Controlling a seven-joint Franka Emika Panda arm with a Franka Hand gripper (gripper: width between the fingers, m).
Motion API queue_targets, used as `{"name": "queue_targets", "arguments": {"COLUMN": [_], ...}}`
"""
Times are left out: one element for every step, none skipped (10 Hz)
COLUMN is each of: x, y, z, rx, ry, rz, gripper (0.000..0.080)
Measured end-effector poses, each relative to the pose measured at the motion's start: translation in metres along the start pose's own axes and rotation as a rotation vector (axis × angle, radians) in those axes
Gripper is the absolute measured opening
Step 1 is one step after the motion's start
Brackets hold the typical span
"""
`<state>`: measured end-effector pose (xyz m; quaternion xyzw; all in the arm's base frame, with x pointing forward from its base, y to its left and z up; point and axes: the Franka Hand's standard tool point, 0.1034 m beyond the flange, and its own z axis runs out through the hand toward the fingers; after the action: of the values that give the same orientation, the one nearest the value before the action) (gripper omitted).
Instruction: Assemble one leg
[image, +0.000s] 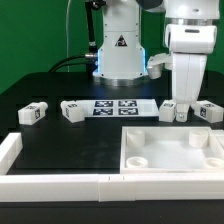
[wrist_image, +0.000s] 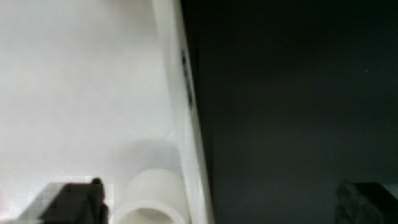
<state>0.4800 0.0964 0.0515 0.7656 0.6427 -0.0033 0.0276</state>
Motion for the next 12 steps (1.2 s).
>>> {"name": "queue_targets", "arguments": {"x": [0.0,0.001,0.001,0.001,-0.001,0.0,0.004,0.008,0.012,0.017,0.022,0.029], "y": [0.0,0.0,0.0,-0.001,-0.004,-0.01,-0.014,-0.019,-0.026,-0.036,-0.048,-0.06], "z": [0.0,0.0,0.0,0.0,0.002,0.003,0.003,0.004,0.003,0.001,-0.001,0.0], "rx": [0.001,0.002,0.005,0.005,0.009,0.016,0.018,0.024,0.035,0.038,0.043,0.052], "ry": [0.001,0.003,0.006,0.021,0.046,0.058,0.071,0.076,0.075,0.072,0.069,0.063], "rz": [0.013,0.113,0.222,0.344,0.52,0.655,0.766,0.837,0.928,0.912,0.895,0.876], "gripper": [0.0649,0.0649,0.0649,0.0649,0.0649,0.0649,0.0649,0.0649,0.0649,0.0649,0.0649,0.0649]}}
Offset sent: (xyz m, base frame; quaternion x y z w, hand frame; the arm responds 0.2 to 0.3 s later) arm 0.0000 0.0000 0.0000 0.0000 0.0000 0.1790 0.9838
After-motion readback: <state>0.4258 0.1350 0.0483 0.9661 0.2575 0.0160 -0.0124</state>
